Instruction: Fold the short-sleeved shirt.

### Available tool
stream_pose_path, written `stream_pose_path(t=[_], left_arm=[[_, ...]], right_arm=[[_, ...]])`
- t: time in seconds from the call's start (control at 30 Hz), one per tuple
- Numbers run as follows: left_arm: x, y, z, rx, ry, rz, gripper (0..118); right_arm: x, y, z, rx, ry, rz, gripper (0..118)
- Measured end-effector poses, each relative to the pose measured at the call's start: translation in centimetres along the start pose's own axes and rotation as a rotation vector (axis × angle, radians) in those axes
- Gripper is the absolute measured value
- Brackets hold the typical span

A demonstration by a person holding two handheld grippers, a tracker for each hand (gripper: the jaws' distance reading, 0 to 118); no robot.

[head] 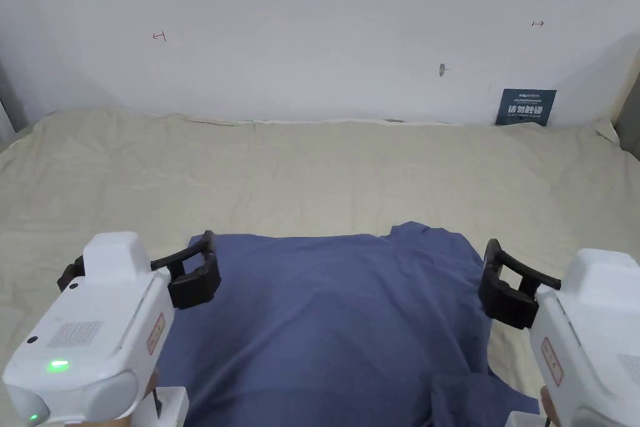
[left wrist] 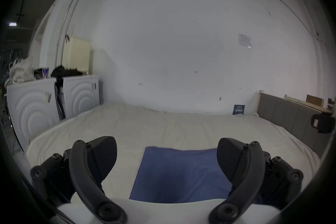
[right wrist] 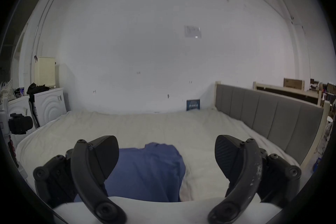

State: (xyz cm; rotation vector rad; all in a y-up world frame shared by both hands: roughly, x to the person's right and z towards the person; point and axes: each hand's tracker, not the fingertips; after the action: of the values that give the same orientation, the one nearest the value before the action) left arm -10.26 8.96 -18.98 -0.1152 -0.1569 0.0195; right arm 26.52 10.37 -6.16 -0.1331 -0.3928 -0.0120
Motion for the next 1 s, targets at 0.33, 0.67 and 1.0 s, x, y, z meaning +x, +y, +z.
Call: stream_pose_path(t=[0.33, 0.67, 1.0], left_arm=[[0.2, -1.9, 0.7, -0.080, -0.065, -0.005, 0], [-4.9, -8.2, 0.4, -0.451, -0.042, -0.062, 0], [-8.1, -16.3, 1.2, -0.770, 0.006, 0.026, 110]], right_arm=[[-0.2, -0.1, 0.9, 0.002, 0.028, 0.028, 1], [0.3, -1.5, 0.6, -0.045, 0.028, 0.023, 1], [0.5, -4.3, 0.0, -0.147, 0.038, 0.015, 1]])
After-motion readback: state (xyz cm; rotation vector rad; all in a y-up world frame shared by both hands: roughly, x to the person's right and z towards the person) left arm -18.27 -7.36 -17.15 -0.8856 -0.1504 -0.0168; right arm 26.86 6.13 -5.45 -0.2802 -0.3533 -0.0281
